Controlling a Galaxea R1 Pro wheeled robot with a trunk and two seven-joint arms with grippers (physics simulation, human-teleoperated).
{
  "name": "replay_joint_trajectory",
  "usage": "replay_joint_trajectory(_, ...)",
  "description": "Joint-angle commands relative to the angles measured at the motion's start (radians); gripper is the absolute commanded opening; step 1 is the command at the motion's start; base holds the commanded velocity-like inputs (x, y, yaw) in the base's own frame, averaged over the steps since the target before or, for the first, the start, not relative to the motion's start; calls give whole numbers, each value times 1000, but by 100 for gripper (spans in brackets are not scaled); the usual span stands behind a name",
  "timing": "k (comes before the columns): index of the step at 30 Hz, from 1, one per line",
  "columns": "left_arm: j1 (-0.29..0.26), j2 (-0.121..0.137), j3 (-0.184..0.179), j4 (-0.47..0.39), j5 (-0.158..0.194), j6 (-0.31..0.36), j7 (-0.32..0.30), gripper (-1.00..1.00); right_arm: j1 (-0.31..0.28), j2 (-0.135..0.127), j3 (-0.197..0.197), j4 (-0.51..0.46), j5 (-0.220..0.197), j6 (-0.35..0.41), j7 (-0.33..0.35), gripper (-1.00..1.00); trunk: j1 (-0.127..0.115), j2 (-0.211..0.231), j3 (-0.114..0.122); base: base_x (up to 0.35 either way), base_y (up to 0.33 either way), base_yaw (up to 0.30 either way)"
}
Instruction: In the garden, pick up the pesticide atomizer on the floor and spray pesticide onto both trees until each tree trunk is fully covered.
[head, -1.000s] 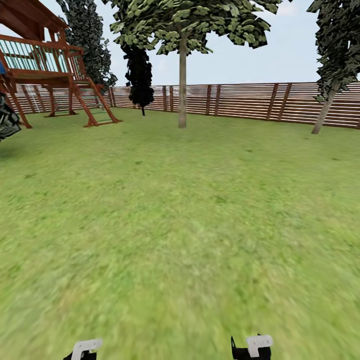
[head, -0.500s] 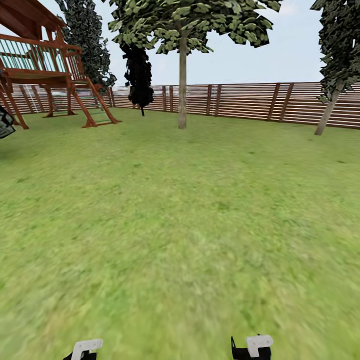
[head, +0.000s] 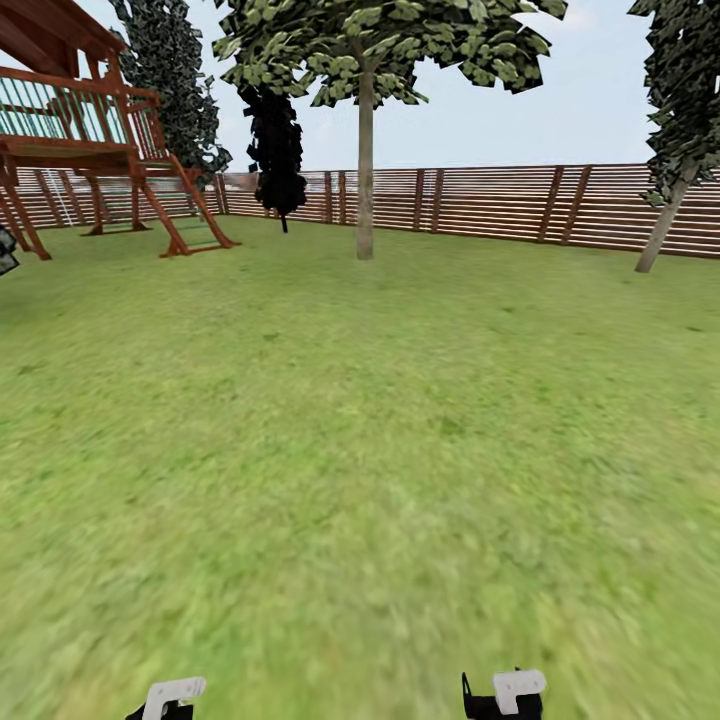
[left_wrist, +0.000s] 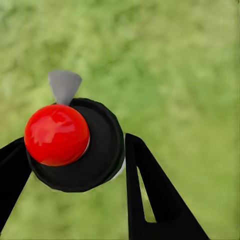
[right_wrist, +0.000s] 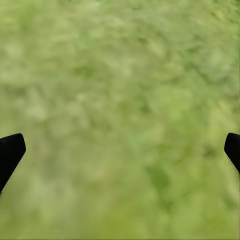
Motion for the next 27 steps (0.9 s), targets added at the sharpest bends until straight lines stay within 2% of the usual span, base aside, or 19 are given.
replay_joint_trajectory(1,-1,0,8,1,-10,-4,-1,-100,-1,0,3,1,9,0,-10,100,0,0,-1,339,0,0)
replay_joint_trajectory(27,-1,0,8,1,-11,-4,-1,-100,-1,0,3,0,8,0,-11,100,0,0,-1,339,0,0)
